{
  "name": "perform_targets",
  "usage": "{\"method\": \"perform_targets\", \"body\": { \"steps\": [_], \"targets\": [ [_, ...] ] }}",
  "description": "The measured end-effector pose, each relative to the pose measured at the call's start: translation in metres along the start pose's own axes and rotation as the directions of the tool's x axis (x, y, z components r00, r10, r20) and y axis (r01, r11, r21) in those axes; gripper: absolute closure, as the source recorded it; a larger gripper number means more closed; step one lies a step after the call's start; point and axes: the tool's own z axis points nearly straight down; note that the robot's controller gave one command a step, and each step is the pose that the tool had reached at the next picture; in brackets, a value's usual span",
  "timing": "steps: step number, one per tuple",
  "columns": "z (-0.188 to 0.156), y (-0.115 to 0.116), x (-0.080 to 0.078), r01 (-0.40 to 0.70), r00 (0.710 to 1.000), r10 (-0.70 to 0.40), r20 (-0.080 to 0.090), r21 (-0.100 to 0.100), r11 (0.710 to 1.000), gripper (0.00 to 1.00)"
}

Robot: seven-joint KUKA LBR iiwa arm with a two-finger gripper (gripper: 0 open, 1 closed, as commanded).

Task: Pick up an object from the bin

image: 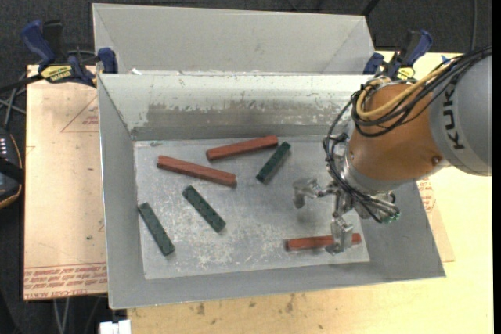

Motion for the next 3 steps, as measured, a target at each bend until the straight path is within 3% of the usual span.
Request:
{"method": "perform_targets", "body": {
  "steps": [1, 2, 3],
  "targets": [
    [0.033, 0.03, 0.014, 0.033, 0.999, -0.033, -0.004, -0.005, 0.999, 1.0],
    [0.033, 0.03, 0.014, 0.034, 0.999, -0.034, -0.004, -0.005, 0.999, 1.0],
    [-0.133, 0.076, -0.024, 0.069, 0.998, -0.069, 0.0, -0.003, 0.998, 1.0]
  ]
}}
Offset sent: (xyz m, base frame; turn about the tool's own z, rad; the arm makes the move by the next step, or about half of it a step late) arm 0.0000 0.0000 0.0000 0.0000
